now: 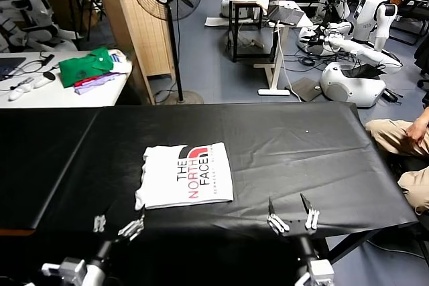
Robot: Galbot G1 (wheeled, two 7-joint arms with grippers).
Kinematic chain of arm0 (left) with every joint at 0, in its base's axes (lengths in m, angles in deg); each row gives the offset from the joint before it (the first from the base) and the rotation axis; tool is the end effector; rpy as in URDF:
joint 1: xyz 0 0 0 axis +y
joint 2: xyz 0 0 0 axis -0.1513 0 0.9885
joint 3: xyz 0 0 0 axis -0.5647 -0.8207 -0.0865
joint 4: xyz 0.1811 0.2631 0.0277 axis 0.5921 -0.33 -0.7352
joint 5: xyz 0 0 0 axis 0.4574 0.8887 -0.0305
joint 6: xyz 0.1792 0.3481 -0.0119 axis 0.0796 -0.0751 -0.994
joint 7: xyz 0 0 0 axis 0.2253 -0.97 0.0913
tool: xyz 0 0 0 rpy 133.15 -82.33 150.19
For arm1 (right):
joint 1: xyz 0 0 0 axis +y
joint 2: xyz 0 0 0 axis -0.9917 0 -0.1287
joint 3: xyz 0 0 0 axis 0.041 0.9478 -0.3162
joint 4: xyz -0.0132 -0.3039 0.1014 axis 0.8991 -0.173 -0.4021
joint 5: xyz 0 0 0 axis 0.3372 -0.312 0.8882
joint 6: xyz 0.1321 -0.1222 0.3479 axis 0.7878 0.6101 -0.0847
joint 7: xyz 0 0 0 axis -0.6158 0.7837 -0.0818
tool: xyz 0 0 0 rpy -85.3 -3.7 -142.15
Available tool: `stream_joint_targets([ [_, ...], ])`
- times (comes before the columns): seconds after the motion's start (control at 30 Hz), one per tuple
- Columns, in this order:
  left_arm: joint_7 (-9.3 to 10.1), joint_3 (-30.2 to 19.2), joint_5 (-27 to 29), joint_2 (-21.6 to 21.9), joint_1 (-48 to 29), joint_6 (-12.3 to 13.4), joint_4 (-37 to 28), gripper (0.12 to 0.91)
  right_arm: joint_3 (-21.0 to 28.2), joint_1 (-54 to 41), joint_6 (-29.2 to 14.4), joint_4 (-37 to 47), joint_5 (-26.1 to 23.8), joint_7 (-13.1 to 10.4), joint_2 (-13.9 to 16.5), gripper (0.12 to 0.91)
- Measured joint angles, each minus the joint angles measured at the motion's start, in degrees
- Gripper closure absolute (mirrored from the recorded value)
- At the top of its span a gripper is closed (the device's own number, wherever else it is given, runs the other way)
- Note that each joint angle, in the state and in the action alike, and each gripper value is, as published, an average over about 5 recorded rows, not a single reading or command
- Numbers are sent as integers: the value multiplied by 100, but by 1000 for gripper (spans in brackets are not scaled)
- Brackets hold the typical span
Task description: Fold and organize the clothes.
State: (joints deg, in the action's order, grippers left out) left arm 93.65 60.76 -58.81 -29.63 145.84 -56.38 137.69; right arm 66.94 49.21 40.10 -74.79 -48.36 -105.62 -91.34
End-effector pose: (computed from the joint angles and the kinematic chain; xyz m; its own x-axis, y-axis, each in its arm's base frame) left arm 0.1664 0.0641 -0.2656 -0.9536 0.0841 0.2891 0.0955 0.9951 0.0256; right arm 0.1665 0.0288 -0.2538 -0.9832 -0.0149 0.1822 -0.0383 0.9913 -0.1258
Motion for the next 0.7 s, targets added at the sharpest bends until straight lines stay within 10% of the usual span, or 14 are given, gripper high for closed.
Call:
stream_joint_targets([
  [0.23,320,311,-428,70,472,-441,246,232,-63,583,129,-308,103,-279,5,227],
  [0.7,329,540,-486,48,917,-612,664,232,-102,969,407,-538,431,-386,-25,227],
])
